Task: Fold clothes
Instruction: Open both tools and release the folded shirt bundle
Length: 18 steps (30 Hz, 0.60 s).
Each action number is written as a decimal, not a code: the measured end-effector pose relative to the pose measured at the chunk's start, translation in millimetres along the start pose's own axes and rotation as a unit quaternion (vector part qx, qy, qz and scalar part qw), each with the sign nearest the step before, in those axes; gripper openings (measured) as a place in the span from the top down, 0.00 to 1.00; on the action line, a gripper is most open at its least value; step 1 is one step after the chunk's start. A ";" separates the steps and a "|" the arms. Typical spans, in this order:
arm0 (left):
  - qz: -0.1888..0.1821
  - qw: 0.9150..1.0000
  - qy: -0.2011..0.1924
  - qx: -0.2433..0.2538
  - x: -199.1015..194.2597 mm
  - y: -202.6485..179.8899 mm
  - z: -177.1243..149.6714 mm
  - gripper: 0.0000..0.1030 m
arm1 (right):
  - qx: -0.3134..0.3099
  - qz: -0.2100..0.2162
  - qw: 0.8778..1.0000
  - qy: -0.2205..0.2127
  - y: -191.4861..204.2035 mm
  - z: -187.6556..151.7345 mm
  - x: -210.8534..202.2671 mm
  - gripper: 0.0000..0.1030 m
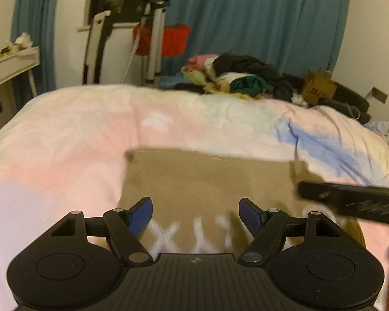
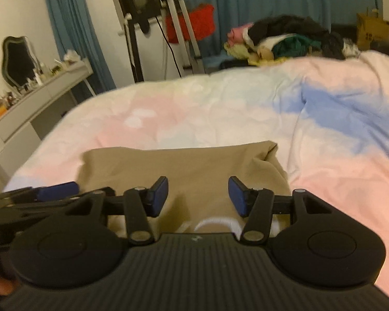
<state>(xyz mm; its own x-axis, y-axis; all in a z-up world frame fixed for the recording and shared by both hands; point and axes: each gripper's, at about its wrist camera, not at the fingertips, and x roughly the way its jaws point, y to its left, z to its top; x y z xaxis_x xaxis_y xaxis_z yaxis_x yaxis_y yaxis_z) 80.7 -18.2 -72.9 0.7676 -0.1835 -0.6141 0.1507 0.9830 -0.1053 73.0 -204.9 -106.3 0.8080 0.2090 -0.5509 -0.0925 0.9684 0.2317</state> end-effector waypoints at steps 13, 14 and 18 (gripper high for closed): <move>-0.106 0.988 0.072 -0.088 -67.4 -1.2 -44.5 0.23 | 0.093 -0.020 0.994 0.055 -17.7 -43.8 -42.8 0.46; -0.126 0.982 0.080 -0.118 -68.4 6.4 -48.1 0.23 | 0.114 -0.004 0.992 0.046 -20.7 -43.1 -49.2 0.46; -0.154 0.960 0.110 -0.204 -51.5 27.1 -54.9 0.23 | 0.212 0.084 0.972 0.045 -32.2 -51.4 -61.0 0.36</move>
<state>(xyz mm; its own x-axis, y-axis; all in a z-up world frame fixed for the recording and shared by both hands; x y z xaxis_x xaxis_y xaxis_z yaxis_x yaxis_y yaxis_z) 11.0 18.5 -87.1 0.5689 -0.5036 -0.6502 0.0581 0.8132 -0.5790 -3.2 -241.8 -121.4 0.7461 0.3898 -0.5398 0.0448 0.7795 0.6248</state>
